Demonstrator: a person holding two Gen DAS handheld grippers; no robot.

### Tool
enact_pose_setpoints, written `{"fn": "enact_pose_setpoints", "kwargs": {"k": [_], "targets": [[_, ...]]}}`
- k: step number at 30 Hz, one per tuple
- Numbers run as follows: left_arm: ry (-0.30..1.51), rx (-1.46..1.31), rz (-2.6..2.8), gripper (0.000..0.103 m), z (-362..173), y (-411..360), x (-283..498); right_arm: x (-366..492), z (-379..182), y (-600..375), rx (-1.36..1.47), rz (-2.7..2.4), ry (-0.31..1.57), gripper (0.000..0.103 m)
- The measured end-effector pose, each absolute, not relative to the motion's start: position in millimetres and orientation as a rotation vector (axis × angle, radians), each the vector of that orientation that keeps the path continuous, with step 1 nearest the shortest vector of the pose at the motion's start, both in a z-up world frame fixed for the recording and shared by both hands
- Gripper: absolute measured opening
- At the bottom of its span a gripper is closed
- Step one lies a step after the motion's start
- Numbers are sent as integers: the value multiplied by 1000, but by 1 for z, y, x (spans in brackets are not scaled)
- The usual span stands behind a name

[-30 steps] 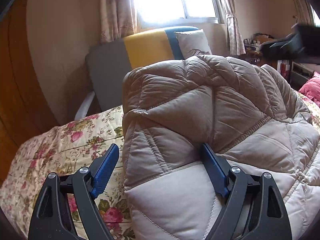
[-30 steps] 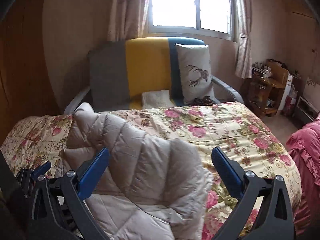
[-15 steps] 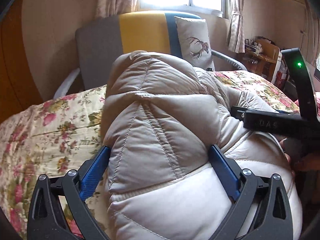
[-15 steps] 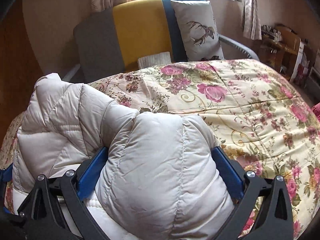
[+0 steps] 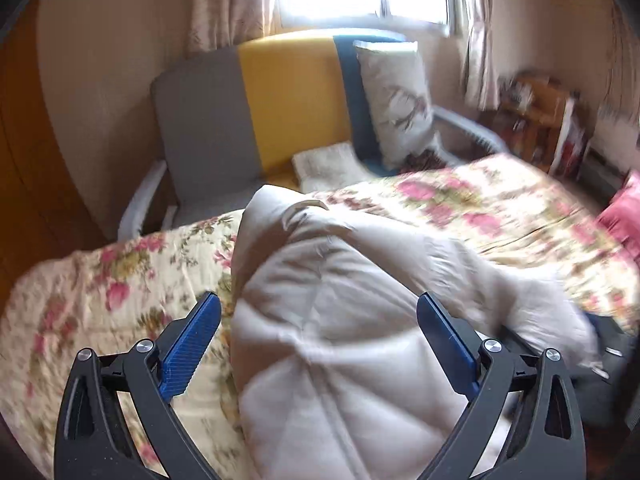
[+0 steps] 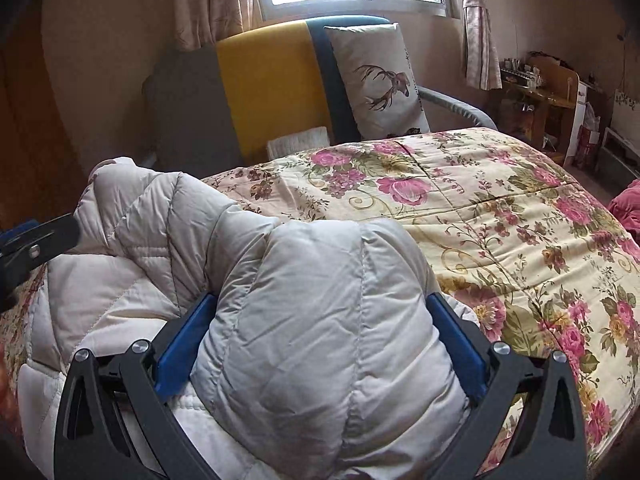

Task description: Fold large clothes

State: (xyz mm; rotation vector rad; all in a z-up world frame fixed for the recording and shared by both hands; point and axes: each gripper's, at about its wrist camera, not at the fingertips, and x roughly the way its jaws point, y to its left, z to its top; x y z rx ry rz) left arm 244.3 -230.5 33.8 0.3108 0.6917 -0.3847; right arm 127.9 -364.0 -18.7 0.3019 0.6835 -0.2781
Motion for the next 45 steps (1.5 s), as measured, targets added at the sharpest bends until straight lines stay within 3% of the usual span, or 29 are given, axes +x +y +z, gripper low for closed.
{"fn": "enact_pose_setpoints", "kwargs": {"k": [6,15,29,37,39,41,43,45], "targets": [[822,274,-400,100,-14,-239,283,136,-28,-371,339,-295,735,101],[827,313,-355,100,-37,-245,295,159,-39,-374,313,-304,787,101],[820,31,-542,100,4,-153,190,78,1,-365,350,-277,695,101],[855,-66,-577,100,-18,-127,158,8,-44,-378,502,-277,787,101],[887,-101,-587,100,-20,-124,157,-4,-50,-378,536,-246,809,94],[887,-99,-630,100,-15,-126,154,-15,-52,-374,588,-213,820,79],[856,-36,-666,100,-15,-134,150,-22,-54,-368,587,-228,814,80],[835,62,-668,100,-24,-146,150,-23,-57,-363,551,-270,783,87]]}}
